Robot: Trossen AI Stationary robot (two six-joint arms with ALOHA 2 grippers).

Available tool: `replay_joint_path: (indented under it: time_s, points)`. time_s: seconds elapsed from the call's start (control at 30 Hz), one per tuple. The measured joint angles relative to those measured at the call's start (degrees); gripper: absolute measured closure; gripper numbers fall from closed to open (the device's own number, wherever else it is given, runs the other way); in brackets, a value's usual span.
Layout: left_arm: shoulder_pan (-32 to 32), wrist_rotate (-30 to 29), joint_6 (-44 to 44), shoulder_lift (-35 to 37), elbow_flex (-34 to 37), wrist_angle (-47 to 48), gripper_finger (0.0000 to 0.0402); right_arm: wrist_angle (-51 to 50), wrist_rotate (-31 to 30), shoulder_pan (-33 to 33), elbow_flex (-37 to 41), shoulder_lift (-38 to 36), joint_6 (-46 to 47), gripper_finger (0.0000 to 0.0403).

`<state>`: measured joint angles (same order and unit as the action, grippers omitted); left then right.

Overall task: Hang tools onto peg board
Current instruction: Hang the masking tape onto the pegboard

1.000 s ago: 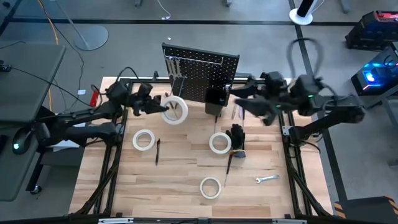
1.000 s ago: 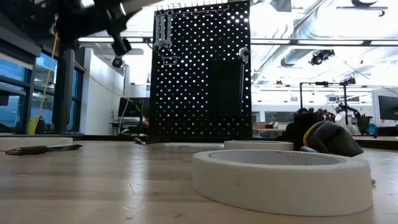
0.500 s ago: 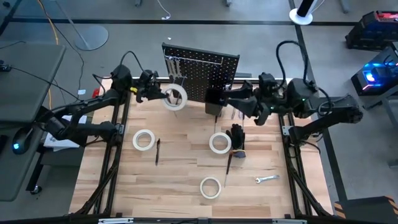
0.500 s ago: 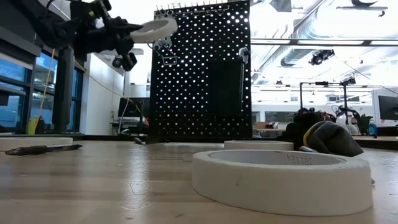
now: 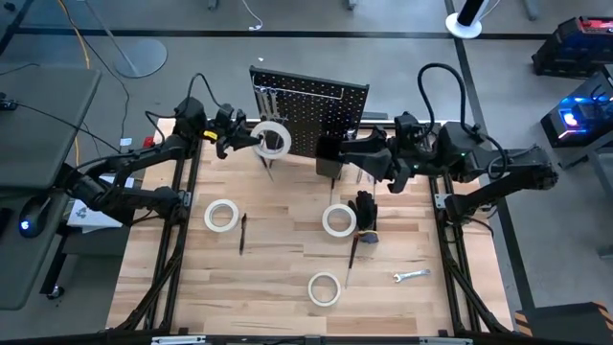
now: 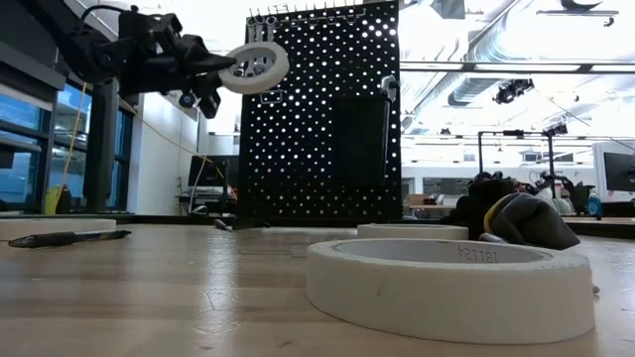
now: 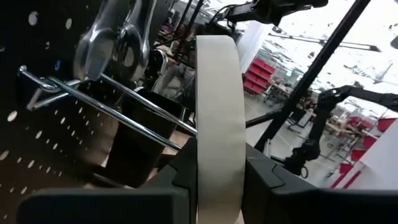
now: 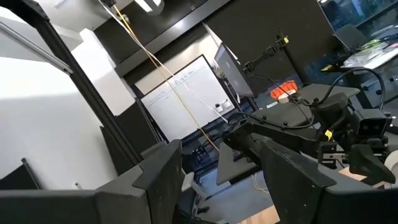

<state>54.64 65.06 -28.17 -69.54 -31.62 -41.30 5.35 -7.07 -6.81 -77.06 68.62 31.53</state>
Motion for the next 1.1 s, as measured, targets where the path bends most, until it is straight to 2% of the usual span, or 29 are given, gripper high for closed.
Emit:
replay_joint_path:
  time_s: [0.1, 0.2, 0.33, 0.5, 0.77, 0.93, 1.1]
  points:
    - [0.59, -1.92, 1.48, 0.00, 0.00, 0.88, 0.0335, -0.03, -0.02, 0.00, 0.00, 0.00, 0.00, 0.0194]
    - [0.65, -4.74, 2.89, 0.00, 0.00, 1.66, 0.0304, -0.03, -0.02, 0.00, 0.00, 0.00, -0.02, 0.0194]
    - [0.63, -4.81, 4.69, 0.00, 0.00, 2.91, 0.0263, -0.05, -0.04, 0.00, 0.00, 0.00, -0.02, 0.0194]
    - [1.29, -5.66, 6.37, 0.12, 0.00, 2.73, 0.0231, -0.14, -0.04, 0.00, 0.00, 0.00, 0.59, 0.0194]
    - [8.64, -1.27, 3.83, 4.73, 0.02, 4.16, 0.0212, -1.10, 0.17, -2.49, 0.00, -0.17, 1.64, 0.0194]
    - [11.12, -1.27, 2.64, 8.99, 0.02, 8.64, 0.0212, -8.10, 0.03, -4.43, -0.02, -0.63, 5.92, 0.0194]
    - [3.94, -1.96, 2.71, 13.08, 0.02, 16.99, 0.0211, -26.42, -0.13, -6.03, -0.02, 0.10, 17.58, 0.0194]
